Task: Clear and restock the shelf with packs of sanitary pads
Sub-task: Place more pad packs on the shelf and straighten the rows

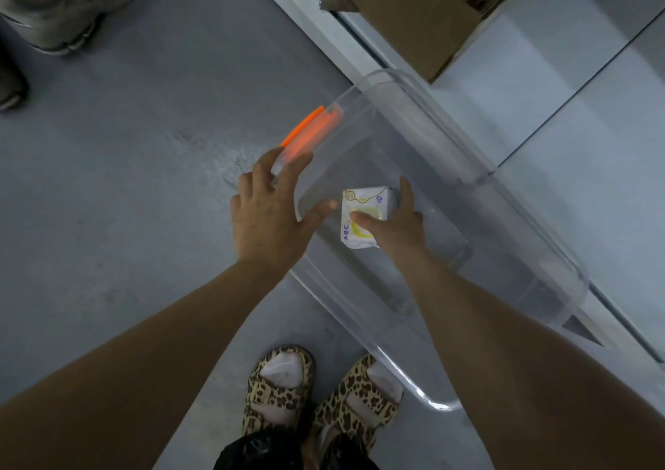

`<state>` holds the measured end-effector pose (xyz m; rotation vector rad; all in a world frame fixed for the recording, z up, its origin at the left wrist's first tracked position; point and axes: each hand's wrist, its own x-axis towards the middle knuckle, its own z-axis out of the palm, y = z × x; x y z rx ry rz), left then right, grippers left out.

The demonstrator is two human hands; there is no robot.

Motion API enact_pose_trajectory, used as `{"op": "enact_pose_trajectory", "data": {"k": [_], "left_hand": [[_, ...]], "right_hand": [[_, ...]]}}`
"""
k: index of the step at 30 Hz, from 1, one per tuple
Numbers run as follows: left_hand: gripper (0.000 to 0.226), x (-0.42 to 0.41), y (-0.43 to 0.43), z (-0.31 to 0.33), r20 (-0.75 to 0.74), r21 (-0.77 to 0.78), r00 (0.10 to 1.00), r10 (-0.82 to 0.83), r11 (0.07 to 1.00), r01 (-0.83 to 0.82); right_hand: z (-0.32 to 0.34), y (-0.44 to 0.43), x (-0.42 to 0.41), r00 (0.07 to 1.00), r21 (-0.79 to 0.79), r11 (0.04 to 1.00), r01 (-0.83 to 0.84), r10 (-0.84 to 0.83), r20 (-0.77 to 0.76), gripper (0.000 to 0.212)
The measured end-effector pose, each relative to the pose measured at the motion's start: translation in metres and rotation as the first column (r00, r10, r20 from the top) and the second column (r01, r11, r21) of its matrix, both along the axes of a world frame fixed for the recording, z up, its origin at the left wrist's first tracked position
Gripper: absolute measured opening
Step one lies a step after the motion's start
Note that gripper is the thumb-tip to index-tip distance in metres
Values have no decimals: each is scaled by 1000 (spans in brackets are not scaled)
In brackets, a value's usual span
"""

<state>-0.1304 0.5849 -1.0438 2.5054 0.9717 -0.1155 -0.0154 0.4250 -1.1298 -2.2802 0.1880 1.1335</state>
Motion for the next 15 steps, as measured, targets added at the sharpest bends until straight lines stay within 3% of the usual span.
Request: {"op": "enact_pose_trajectory", "data": {"k": [4,8,10,15], "left_hand": [[71,1,-1,4,-27,-17,1000,1,1000,-2],[70,2,1,8,-47,-46,999,0,999,-2],[71,2,3,11,-51,-61,998,-21,998,18],[70,1,17,23,-109,-232,987,-120,968,92]], "right_hand": [[11,-13,-6,994,106,989,106,-101,-48,81],[33,-27,-15,926,133,927,350,-321,-200,82],[48,-35,-19,878,138,880,454,-415,-239,68],[112,-55,-25,842,162,851,500,-434,-320,26]]}}
